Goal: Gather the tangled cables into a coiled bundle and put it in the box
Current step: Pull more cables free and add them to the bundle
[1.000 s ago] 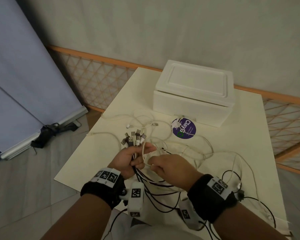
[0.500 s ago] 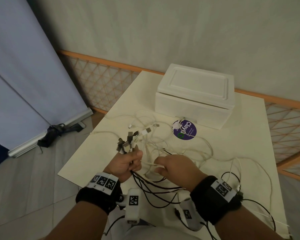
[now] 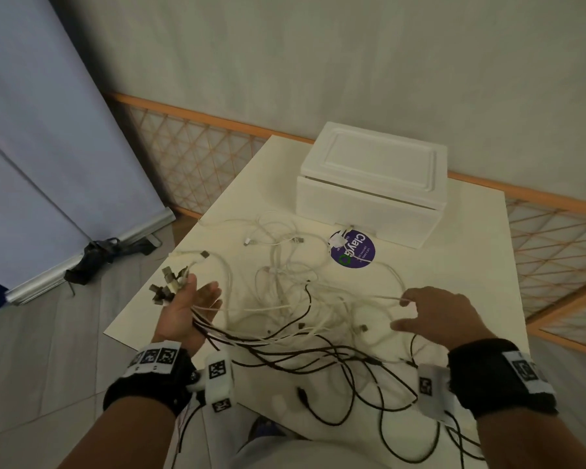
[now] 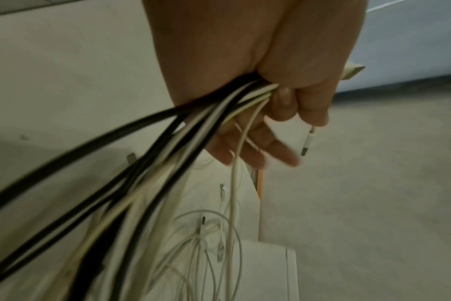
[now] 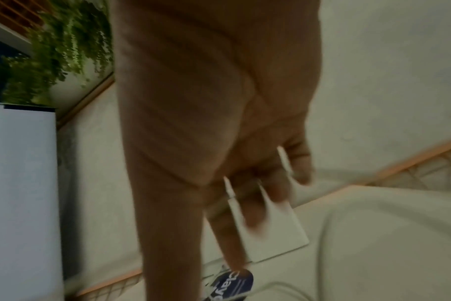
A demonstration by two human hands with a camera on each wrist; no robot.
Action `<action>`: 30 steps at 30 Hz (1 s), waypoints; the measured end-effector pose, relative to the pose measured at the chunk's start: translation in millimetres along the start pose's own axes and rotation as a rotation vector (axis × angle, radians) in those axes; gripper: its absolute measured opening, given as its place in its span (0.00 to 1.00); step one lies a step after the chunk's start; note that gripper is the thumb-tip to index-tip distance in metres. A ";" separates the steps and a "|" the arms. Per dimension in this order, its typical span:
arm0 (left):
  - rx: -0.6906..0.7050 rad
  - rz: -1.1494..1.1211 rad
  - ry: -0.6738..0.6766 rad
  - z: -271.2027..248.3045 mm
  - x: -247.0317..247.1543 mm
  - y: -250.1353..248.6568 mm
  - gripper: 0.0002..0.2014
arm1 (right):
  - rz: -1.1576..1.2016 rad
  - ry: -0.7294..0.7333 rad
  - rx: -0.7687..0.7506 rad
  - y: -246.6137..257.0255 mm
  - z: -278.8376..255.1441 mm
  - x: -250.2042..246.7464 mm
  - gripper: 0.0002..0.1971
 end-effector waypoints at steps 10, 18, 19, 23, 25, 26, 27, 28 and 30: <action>-0.161 0.063 0.415 -74.9 123.1 53.2 0.27 | 0.437 -0.001 -0.612 203.1 -53.6 -44.0 0.62; -0.002 -0.121 0.083 -47.3 81.2 7.8 0.17 | 0.121 -0.065 -0.598 173.6 -27.8 -7.1 0.07; 0.012 -0.150 0.002 -37.8 64.4 2.1 0.14 | 0.079 -0.064 -0.576 159.1 -23.4 -0.9 0.07; 0.019 -0.130 -0.214 -7.3 13.6 -4.9 0.10 | 0.204 0.063 -0.436 107.8 -13.6 26.5 0.05; 0.017 -0.111 -0.282 1.6 -3.9 -4.4 0.12 | 0.187 0.148 -0.367 90.4 -9.7 42.2 0.05; 0.017 -0.108 -0.315 4.7 -12.0 -4.3 0.14 | 0.161 0.199 -0.332 82.3 -9.0 49.8 0.05; 0.016 -0.107 -0.343 6.7 -19.2 -3.6 0.14 | 0.137 0.257 -0.294 72.9 -8.6 59.9 0.06; 0.013 -0.107 -0.366 8.3 -25.6 -2.7 0.12 | 0.113 0.321 -0.248 62.6 -8.6 69.9 0.06; 0.006 -0.105 -0.392 10.2 -34.3 0.4 0.10 | 0.053 0.407 -0.185 43.4 -9.3 85.6 0.08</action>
Point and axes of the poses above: each hand's wrist, its own z-axis towards the middle knuckle, its own x-axis out of the palm, y = z × x, the point moved 10 cm from there along z, towards the middle knuckle, and after that the axes turned 12 degrees about -z, right-handed, at the moved point
